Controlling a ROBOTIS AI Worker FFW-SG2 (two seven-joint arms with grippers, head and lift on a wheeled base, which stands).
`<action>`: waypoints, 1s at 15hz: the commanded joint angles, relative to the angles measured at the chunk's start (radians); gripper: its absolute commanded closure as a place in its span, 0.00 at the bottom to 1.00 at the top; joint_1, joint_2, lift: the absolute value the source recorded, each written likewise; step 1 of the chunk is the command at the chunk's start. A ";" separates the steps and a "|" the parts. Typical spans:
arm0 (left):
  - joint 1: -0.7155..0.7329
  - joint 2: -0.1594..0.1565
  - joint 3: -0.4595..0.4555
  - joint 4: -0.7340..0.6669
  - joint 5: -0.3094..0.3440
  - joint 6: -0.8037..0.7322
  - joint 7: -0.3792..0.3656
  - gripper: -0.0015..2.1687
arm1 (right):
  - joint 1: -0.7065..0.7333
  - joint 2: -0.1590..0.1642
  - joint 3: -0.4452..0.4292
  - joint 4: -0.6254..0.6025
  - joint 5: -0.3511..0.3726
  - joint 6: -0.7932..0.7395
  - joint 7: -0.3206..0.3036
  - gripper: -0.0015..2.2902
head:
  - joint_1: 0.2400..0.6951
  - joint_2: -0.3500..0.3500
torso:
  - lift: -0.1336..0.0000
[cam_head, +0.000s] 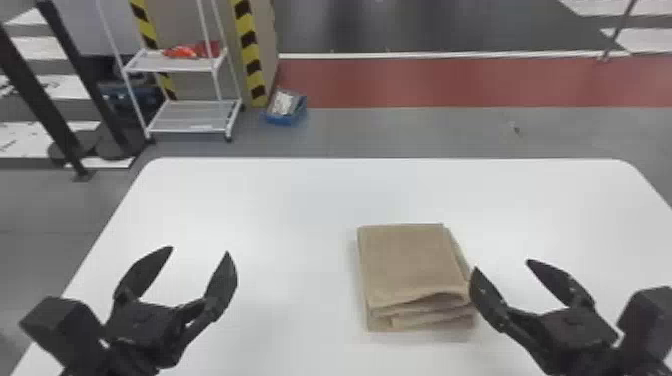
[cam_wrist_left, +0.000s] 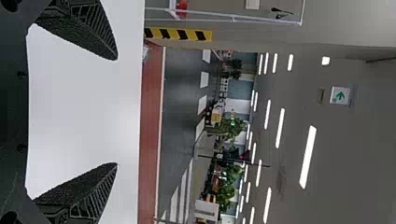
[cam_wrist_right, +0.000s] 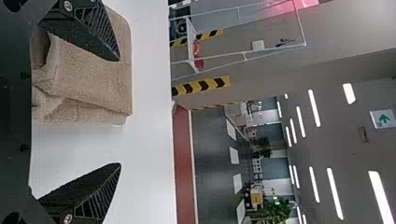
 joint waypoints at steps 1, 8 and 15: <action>0.001 -0.004 0.033 -0.003 0.001 0.050 0.000 0.04 | -0.005 -0.017 -0.012 -0.039 0.008 0.091 0.008 0.04 | 1.00 0.59 | 0.07; 0.005 -0.004 0.043 -0.009 0.012 0.087 -0.014 0.04 | -0.020 -0.034 -0.020 -0.061 0.018 0.190 0.031 0.04 | 1.00 0.63 | 0.07; -0.003 -0.004 0.032 -0.009 0.012 0.117 -0.011 0.04 | -0.029 -0.034 -0.004 -0.058 0.031 0.183 0.023 0.04 | 1.00 0.63 | 0.07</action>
